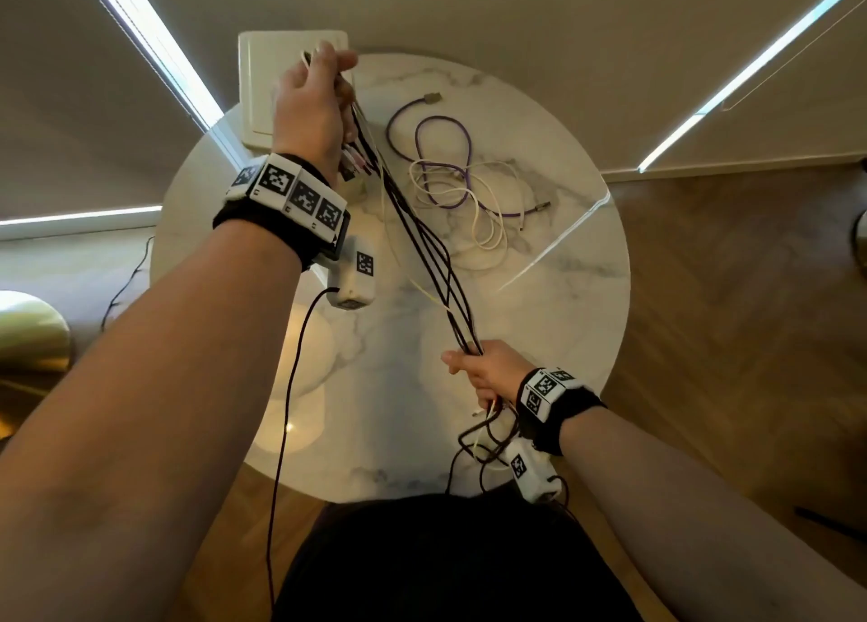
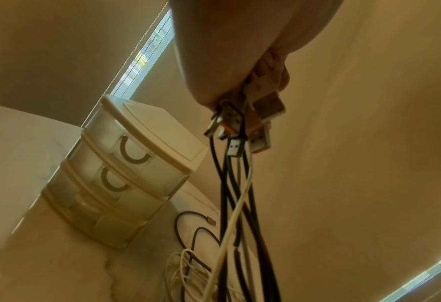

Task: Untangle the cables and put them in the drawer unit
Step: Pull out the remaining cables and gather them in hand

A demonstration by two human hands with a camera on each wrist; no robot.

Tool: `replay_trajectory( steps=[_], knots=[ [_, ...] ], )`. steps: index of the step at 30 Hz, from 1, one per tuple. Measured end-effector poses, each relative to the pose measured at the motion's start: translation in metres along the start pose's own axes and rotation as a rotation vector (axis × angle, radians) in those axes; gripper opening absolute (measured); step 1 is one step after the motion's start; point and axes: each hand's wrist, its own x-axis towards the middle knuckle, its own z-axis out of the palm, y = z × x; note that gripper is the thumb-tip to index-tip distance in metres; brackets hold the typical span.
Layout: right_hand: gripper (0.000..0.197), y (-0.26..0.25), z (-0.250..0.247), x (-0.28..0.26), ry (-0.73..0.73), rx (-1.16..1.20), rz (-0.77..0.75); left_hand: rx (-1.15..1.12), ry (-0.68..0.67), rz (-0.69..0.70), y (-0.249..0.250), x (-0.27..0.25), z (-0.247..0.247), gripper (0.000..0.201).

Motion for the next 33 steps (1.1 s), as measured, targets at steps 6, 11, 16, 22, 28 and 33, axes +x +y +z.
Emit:
replay_trajectory(
  steps=[6,11,16,22,28,33],
  knots=[
    [0.021,-0.046,-0.004,0.002,0.218,0.413,-0.202,0.421,-0.280,-0.097,-0.031,-0.025,0.001,0.028],
    [0.022,-0.096,-0.006,-0.003,0.303,0.583,-0.284,0.607,-0.532,-0.194,-0.062,-0.072,0.011,0.030],
    [0.023,-0.122,0.008,-0.014,0.104,0.254,-0.328,0.614,-0.639,-0.178,-0.053,-0.091,0.028,0.034],
    [0.007,-0.133,0.004,-0.020,-0.056,0.114,-0.370,0.535,-0.549,-0.216,-0.053,-0.076,0.026,0.054],
    [0.014,-0.110,0.010,-0.018,-0.029,-0.010,-0.421,0.418,-0.464,-0.148,-0.048,-0.070,0.031,0.025],
    [0.023,-0.071,0.007,-0.009,0.043,-0.385,-0.361,0.343,-0.290,-0.081,-0.047,-0.064,0.026,0.029]
  ],
)
